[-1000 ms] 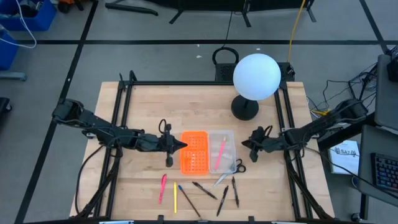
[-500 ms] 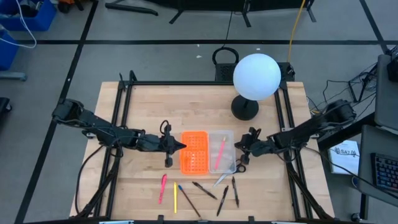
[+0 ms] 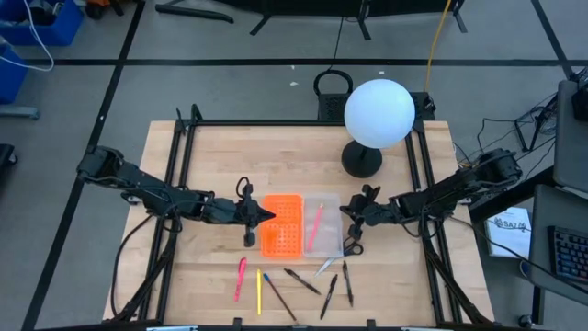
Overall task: Pick & place school supplies into a supply box
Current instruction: Adjust the orange supply box
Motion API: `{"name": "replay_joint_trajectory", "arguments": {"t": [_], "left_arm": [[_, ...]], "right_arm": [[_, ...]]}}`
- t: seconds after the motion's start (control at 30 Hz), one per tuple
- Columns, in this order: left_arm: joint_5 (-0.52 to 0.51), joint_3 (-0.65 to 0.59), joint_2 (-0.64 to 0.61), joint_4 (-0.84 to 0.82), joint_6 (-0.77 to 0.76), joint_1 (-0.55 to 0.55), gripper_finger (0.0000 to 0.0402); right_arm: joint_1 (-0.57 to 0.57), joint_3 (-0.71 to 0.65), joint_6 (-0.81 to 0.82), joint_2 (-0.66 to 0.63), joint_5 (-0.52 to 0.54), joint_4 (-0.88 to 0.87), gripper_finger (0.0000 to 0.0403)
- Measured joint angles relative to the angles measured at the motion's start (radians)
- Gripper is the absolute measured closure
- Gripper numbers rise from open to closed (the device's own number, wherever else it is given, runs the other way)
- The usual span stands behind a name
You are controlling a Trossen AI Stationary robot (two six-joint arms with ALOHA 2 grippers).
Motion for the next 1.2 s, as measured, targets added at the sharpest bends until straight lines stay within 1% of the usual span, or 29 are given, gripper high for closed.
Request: {"name": "replay_joint_trajectory", "arguments": {"t": [0.1, 0.27, 0.5, 0.7, 0.83, 0.97, 1.03, 1.07, 1.13, 1.2], "left_arm": [[0.000, 0.000, 0.000, -0.001, -0.012, 0.000, 0.0383], [0.000, 0.000, 0.000, -0.005, -0.013, 0.000, 0.0397], [0.000, 0.000, 0.000, -0.005, -0.013, 0.000, 0.0380], [0.000, 0.000, 0.000, 0.007, -0.011, 0.000, 0.0397], [0.000, 0.000, 0.000, 0.043, -0.010, 0.000, 0.0378], [-0.003, 0.008, 0.000, 0.124, 0.026, 0.000, 0.0360], [-0.030, 0.020, 0.000, 0.194, 0.061, 0.000, 0.0357], [-0.066, 0.030, 0.000, 0.236, 0.075, 0.000, 0.0356], [-0.178, 0.058, -0.002, 0.277, 0.053, 0.000, 0.0356], [-0.291, 0.086, -0.018, 0.255, 0.046, 0.002, 0.0356]], "right_arm": [[0.000, 0.013, -0.008, 0.000, 0.000, 0.000, 0.0403], [0.000, 0.030, -0.027, 0.000, -0.001, 0.000, 0.0403], [0.000, 0.043, -0.031, 0.000, -0.001, 0.000, 0.0403], [0.000, 0.043, -0.031, 0.000, -0.001, -0.010, 0.0403], [0.000, 0.043, -0.008, 0.000, -0.001, -0.072, 0.0403], [0.000, 0.043, 0.042, 0.000, -0.002, -0.166, 0.0403], [0.000, 0.042, 0.054, 0.000, -0.016, -0.167, 0.0403], [0.000, 0.042, 0.056, 0.000, -0.037, -0.154, 0.0403], [0.000, 0.042, 0.043, 0.008, -0.082, -0.091, 0.0403], [0.001, 0.043, 0.011, 0.017, -0.129, -0.029, 0.0403]]}}
